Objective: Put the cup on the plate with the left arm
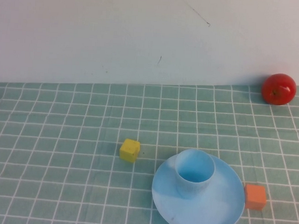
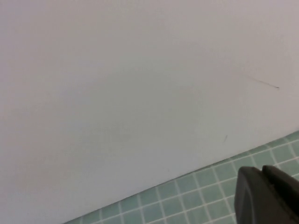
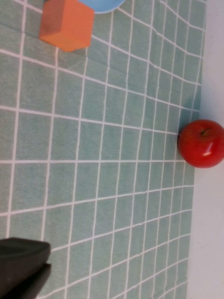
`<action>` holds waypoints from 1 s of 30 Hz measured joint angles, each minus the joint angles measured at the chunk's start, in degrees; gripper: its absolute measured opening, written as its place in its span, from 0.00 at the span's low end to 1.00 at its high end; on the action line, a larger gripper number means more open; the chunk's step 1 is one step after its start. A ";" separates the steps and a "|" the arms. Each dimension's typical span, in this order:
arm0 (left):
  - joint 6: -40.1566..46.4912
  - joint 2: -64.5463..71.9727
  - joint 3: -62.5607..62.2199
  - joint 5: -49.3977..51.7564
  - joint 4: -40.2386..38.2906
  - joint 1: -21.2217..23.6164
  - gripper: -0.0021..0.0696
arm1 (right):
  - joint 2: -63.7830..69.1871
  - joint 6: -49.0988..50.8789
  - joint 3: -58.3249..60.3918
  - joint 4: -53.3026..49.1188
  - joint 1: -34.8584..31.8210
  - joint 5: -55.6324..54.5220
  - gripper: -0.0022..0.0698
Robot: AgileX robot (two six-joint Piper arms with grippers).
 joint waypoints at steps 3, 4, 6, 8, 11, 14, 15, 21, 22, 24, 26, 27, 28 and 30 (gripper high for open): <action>-1.61 -4.36 7.20 -8.79 -3.95 0.00 0.03 | 0.00 0.00 0.00 0.00 0.00 0.00 0.03; -1.72 -6.11 9.82 -13.91 -4.54 0.00 0.03 | 0.00 0.00 0.00 0.00 0.00 0.00 0.03; -1.86 -9.75 17.51 -25.01 -5.52 0.00 0.03 | 0.00 0.00 0.00 0.00 0.00 0.00 0.03; -1.96 -13.18 25.29 -33.74 -6.12 0.00 0.03 | 0.00 0.00 0.00 0.00 0.00 0.00 0.03; -1.96 -19.18 38.56 -43.27 -6.06 0.00 0.03 | 0.00 0.00 0.00 0.00 0.00 0.00 0.03; -2.87 -26.80 50.59 -49.27 -6.68 1.23 0.03 | 0.00 0.00 0.00 0.00 0.00 0.00 0.03; -3.76 -29.57 54.85 -50.74 -7.12 2.52 0.03 | 0.00 0.00 0.00 0.00 0.00 0.00 0.03; -9.97 -46.71 77.89 -54.29 -7.62 14.04 0.03 | 0.00 0.00 0.00 0.00 0.00 0.00 0.03; -10.68 -49.87 80.70 -54.90 -7.62 15.63 0.03 | 0.00 0.00 0.00 0.00 0.00 0.00 0.03; -12.20 -55.71 87.25 -57.06 -7.78 19.64 0.03 | 0.00 0.00 0.00 0.00 0.00 0.00 0.03; -12.97 -60.40 92.26 -59.19 -7.91 23.94 0.03 | 0.00 0.00 0.00 0.00 0.00 0.00 0.03; -13.55 -62.79 94.50 -60.11 -8.01 26.03 0.03 | 0.00 0.00 0.00 0.00 0.00 0.00 0.03; -14.17 -64.49 96.47 -60.85 -8.01 27.64 0.03 | 0.00 0.00 0.00 0.00 0.00 0.00 0.03; -16.20 -68.02 99.57 -62.25 -8.01 31.25 0.03 | 0.00 0.00 0.00 0.00 0.00 0.00 0.03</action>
